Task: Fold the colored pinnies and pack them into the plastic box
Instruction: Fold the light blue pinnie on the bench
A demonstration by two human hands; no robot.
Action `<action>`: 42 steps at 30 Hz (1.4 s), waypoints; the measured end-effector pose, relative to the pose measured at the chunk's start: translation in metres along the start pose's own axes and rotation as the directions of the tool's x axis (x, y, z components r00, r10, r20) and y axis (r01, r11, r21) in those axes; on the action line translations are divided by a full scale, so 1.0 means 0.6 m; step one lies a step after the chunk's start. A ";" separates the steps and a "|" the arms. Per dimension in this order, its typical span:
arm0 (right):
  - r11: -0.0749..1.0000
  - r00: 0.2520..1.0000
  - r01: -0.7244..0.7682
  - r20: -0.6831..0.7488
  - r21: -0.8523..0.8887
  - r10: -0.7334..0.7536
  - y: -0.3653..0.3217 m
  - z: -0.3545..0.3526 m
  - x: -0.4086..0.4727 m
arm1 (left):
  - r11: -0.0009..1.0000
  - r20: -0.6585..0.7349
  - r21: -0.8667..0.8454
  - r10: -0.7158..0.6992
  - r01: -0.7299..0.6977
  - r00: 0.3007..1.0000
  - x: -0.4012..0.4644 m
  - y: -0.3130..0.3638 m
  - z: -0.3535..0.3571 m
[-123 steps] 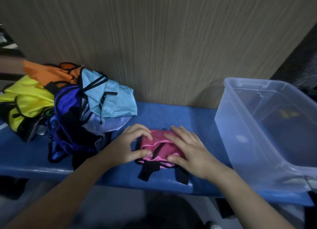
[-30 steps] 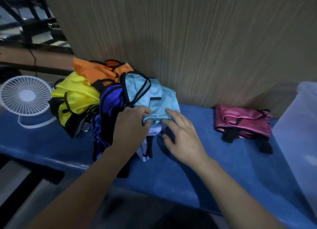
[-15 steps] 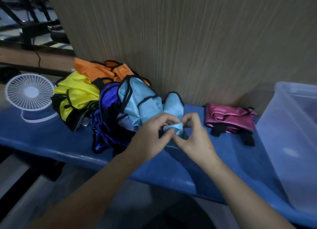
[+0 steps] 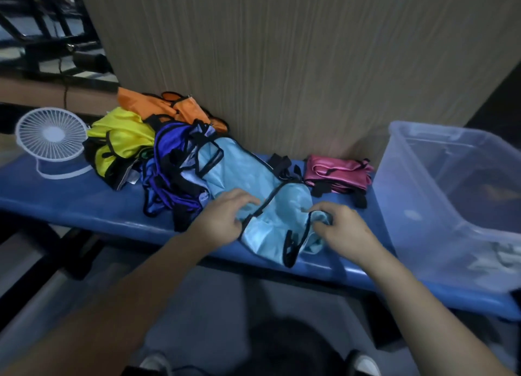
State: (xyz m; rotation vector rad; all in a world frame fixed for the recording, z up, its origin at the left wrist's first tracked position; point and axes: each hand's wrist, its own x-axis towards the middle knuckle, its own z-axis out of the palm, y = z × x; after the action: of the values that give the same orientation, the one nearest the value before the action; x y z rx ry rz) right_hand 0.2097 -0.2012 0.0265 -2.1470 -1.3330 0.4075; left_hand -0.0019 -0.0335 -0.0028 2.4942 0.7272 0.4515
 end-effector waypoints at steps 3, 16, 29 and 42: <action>0.998 0.996 -0.059 -0.059 0.012 0.060 0.020 -0.020 -0.036 | 0.999 0.150 0.018 0.029 -0.032 0.988 -0.025 0.008 0.013; 0.983 0.994 0.091 -0.036 -0.161 -0.099 0.046 -0.030 -0.050 | 0.988 0.104 0.107 0.103 -0.114 0.989 0.014 0.059 0.066; 0.932 0.941 0.267 0.273 -0.245 -0.198 0.026 0.010 -0.054 | 0.998 0.141 0.058 -0.028 0.021 0.990 0.009 0.027 0.021; 0.976 0.987 0.147 -0.085 0.161 -0.135 -0.033 0.040 -0.062 | 0.835 0.049 -0.550 0.045 -0.011 0.998 -0.005 0.083 -0.021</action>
State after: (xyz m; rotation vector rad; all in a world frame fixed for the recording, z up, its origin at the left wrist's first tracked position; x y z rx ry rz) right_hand 0.1661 -0.2201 0.0184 -1.8995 -1.3507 0.3661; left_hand 0.0107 -0.0671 0.0340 1.9630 0.4517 0.5102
